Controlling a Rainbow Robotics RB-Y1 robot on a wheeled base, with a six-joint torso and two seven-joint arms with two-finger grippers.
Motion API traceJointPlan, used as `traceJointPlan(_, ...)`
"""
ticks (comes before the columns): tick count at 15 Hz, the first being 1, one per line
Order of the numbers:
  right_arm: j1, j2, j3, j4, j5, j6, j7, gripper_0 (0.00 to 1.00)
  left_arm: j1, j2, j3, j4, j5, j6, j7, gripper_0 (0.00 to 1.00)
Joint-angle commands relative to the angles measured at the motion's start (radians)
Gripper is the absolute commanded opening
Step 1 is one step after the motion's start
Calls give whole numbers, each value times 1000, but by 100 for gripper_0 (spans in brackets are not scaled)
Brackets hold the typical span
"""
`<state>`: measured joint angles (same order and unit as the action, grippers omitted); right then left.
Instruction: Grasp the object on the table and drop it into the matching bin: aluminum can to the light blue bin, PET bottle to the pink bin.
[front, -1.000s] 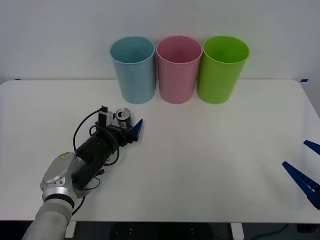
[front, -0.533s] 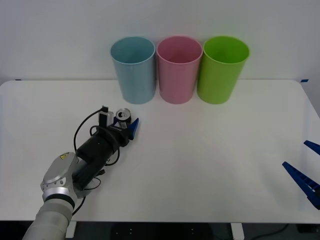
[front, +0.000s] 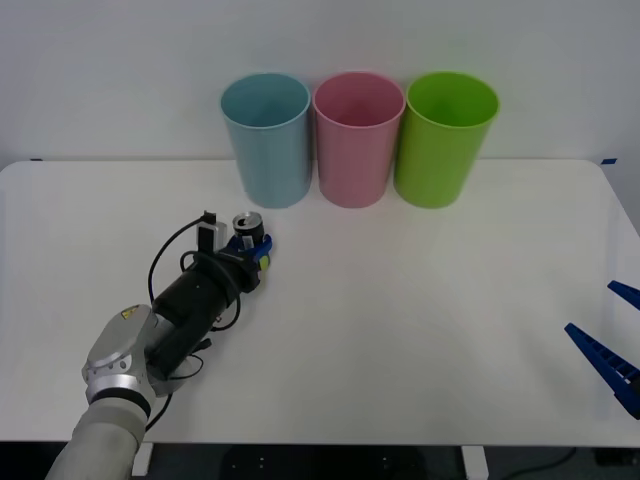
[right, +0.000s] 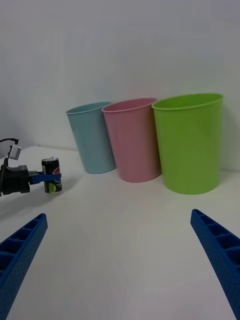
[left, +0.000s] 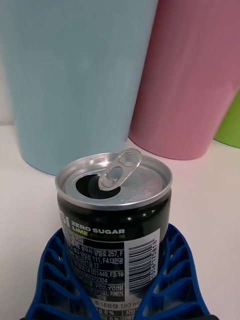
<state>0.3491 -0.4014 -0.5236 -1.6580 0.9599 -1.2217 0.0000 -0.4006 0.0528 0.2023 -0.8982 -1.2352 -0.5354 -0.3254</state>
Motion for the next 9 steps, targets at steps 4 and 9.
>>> traceJointPlan(4, 0, 0, 0, 0, 0, 0, 0, 100, 62, 71, -12, -96, 97, -25, 8, 0)
traceJointPlan(9, 0, 0, 0, 0, 0, 0, 0, 100, 186, 111, -27, -298, 177, -23, 22, 0)
